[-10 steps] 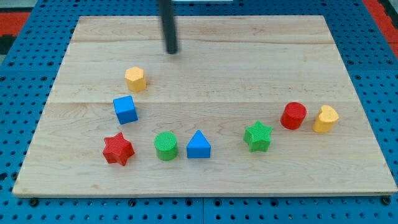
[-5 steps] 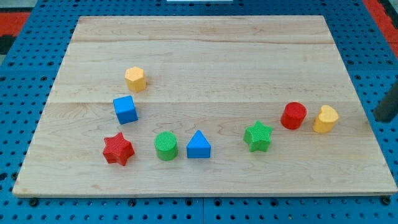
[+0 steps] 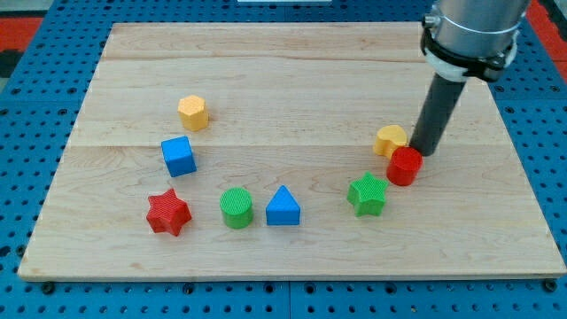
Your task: Slide the heart to the top of the hexagon
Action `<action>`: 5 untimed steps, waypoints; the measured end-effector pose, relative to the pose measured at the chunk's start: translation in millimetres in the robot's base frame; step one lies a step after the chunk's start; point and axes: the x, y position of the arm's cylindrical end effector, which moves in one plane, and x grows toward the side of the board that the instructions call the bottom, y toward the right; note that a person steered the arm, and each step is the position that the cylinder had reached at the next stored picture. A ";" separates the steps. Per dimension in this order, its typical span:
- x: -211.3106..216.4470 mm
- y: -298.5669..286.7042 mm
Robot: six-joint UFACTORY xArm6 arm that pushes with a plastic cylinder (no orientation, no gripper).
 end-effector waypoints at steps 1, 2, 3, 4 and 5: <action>10.7 -23.4; -0.6 -84.1; -41.3 -100.1; -39.0 -79.4; -27.0 -62.9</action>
